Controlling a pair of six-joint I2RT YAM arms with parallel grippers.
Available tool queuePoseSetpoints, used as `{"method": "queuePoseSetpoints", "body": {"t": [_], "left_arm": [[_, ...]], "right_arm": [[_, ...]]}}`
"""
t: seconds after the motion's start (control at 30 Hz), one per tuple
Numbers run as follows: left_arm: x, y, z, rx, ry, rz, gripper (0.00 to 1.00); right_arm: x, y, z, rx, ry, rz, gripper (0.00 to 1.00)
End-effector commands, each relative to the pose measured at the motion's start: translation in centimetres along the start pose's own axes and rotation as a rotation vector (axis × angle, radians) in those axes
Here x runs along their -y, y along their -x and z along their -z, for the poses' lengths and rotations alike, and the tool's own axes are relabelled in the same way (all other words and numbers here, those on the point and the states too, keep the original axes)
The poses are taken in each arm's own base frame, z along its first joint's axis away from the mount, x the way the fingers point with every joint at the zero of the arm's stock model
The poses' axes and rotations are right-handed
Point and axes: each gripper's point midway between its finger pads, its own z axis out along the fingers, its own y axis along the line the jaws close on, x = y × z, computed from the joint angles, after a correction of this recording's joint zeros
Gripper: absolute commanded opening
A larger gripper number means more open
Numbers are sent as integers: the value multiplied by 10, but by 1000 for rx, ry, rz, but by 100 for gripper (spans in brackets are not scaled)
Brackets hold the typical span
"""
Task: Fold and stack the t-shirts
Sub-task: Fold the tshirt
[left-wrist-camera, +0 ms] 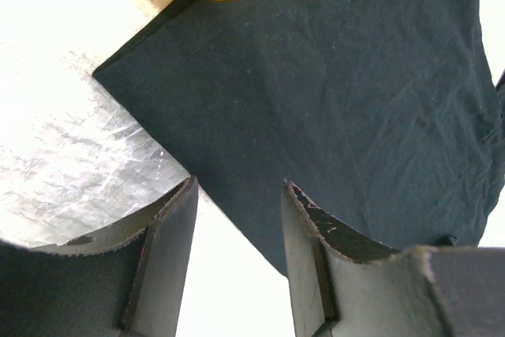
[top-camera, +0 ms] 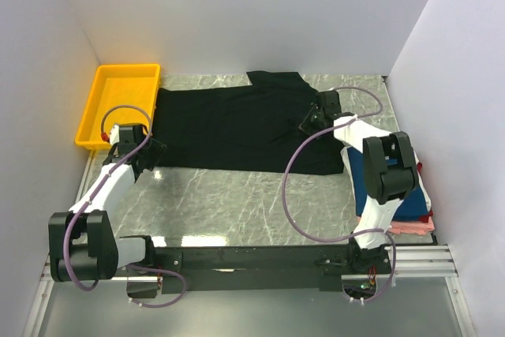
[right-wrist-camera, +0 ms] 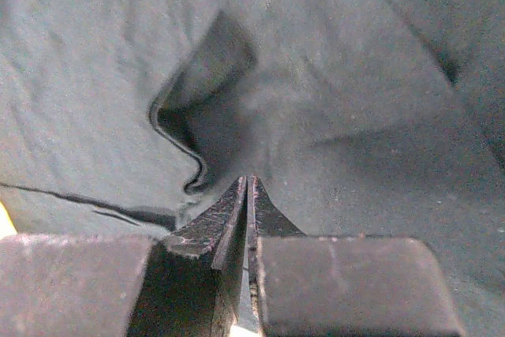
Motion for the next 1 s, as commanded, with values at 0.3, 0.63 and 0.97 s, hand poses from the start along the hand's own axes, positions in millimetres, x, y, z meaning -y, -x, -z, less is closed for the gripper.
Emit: {"method": "queuePoseSetpoints", "body": {"t": [0.3, 0.63, 0.97], "left_arm": [[0, 3, 3, 18, -6, -25, 52], [-14, -1, 10, 30, -4, 3, 54], [-52, 6, 9, 137, 119, 98, 54]], "right_arm": [[-72, -22, -50, -132, 81, 150, 14], [-80, -7, -40, -125, 101, 171, 35], [-52, 20, 49, 11, 147, 57, 41]]}}
